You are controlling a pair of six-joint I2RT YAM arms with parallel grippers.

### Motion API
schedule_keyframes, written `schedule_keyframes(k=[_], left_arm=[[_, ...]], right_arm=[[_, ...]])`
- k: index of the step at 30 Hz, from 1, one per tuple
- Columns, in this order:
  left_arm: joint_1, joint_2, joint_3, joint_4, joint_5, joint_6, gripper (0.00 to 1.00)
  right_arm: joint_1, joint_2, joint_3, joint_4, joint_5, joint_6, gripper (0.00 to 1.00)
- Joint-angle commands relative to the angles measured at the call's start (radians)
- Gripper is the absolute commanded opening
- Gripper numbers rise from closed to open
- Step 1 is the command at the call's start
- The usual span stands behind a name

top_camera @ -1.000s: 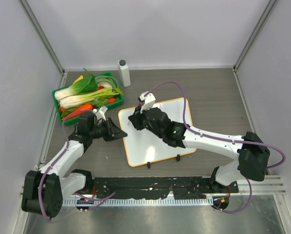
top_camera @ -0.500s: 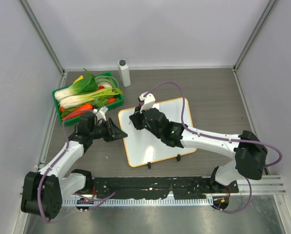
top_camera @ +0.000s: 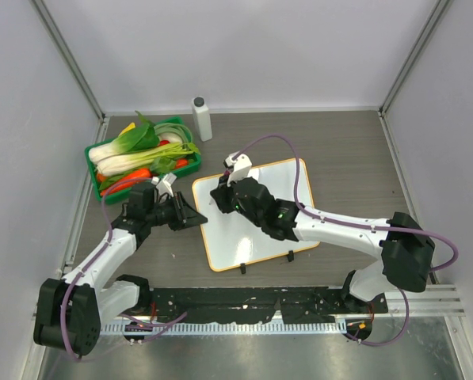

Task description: Write a sentence on the whiteboard

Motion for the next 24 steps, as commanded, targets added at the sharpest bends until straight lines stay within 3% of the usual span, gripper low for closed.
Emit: schedule_keyframes(k=[1,24], left_arm=[[-0.007,-0.015,0.019,-0.015,-0.029,0.002,0.00],[-0.017,-0.028,0.020,-0.023,-0.040,0.007,0.00]], right_arm=[[0.009,-0.018,-0.017,0.028,0.000,0.003,0.01],[0.038,-0.041,-0.086,-0.001,-0.020,0.049,0.02]])
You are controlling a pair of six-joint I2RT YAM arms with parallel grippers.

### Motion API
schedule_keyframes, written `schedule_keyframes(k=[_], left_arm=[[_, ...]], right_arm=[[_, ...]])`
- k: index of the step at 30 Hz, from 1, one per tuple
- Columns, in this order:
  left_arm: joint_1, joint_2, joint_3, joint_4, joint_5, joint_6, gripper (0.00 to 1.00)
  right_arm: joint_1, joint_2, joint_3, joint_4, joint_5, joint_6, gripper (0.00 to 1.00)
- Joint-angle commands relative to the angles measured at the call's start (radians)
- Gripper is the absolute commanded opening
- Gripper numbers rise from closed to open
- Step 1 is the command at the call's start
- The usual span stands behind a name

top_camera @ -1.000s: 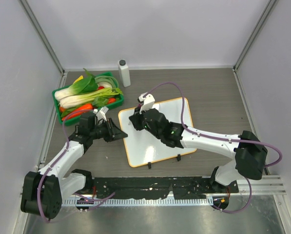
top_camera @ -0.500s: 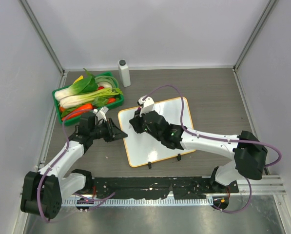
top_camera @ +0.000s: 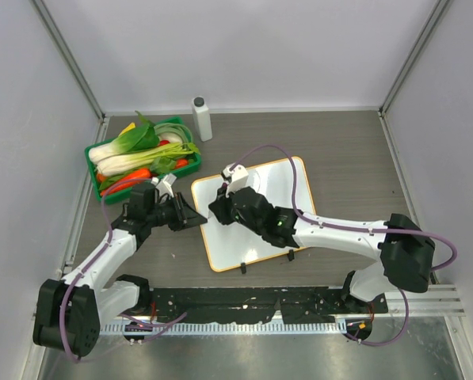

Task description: Write a sentence on the whiteboard

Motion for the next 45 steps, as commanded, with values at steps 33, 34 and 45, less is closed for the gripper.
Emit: schedule_keyframes(k=[33,34,45], left_arm=[[-0.009,-0.024,0.034,-0.025,-0.023,0.020,0.26],[-0.009,-0.024,0.039,-0.025,-0.023,0.022,0.33],[-0.007,-0.056,0.120,-0.065,-0.066,0.048,0.72]], right_arm=[[0.011,-0.174,-0.090,0.040,0.050,0.003,0.01],[0.011,-0.194,-0.097,0.065,0.047,0.001,0.01],[0.011,-0.256,-0.112,0.091,0.047,-0.009,0.01]])
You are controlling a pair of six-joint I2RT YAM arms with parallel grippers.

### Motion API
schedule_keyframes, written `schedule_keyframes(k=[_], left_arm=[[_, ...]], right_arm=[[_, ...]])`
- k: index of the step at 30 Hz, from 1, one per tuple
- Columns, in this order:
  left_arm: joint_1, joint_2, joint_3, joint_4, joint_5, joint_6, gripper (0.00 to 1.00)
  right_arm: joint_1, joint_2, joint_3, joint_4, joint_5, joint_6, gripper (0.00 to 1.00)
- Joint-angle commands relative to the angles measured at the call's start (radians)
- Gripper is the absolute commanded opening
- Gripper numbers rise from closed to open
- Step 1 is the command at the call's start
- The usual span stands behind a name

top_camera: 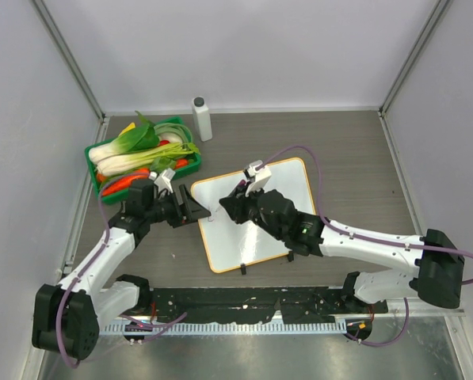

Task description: Write a sentence on the whiteboard

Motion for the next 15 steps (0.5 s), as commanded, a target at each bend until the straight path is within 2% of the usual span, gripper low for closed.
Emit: schedule_keyframes(k=[1,9,15], left_arm=[[0.000,-0.040,0.085,-0.018,-0.049,0.025,0.73],[0.003,0.033,0.129,0.052,-0.095,0.046,0.72],[0.006,0.090,0.126,0.200,-0.066,0.028,0.62]], right_arm=[[-0.001,-0.034,0.002,0.051,0.007,-0.021,0.02],[-0.003,-0.059,-0.015,0.053,0.012,-0.026,0.01],[-0.026,-0.074,-0.032,0.067,-0.019,0.005,0.01]])
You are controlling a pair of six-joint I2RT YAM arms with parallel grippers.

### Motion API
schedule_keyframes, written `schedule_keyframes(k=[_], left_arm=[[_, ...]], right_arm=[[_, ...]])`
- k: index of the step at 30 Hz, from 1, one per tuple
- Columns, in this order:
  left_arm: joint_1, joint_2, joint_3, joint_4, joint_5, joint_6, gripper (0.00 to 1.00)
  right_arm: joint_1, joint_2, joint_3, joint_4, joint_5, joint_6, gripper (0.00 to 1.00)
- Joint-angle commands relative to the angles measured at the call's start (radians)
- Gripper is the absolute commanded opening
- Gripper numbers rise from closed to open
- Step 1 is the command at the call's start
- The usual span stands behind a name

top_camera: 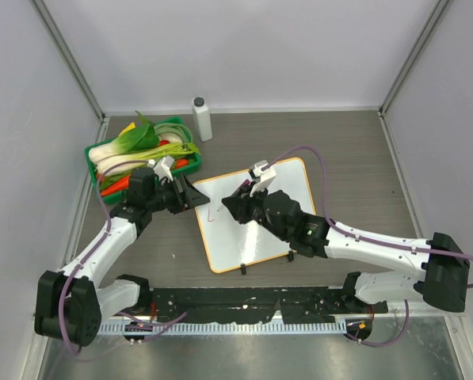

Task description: Write a sentence on the whiteboard

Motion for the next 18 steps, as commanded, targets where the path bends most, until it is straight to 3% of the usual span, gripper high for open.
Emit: schedule_keyframes(k=[1,11,18], left_arm=[[0.004,0.024,0.023,0.166,0.015,-0.001,0.59],[0.007,0.029,0.001,0.168,0.014,0.033,0.24],[0.007,0.015,0.007,0.079,-0.031,0.074,0.15]], right_arm=[[-0.023,-0.038,-0.012,0.057,-0.034,0.022,0.01],[-0.093,-0.001,-0.042,0.127,-0.192,0.102,0.01],[-0.093,0.046,-0.015,0.132,-0.184,0.073,0.02]])
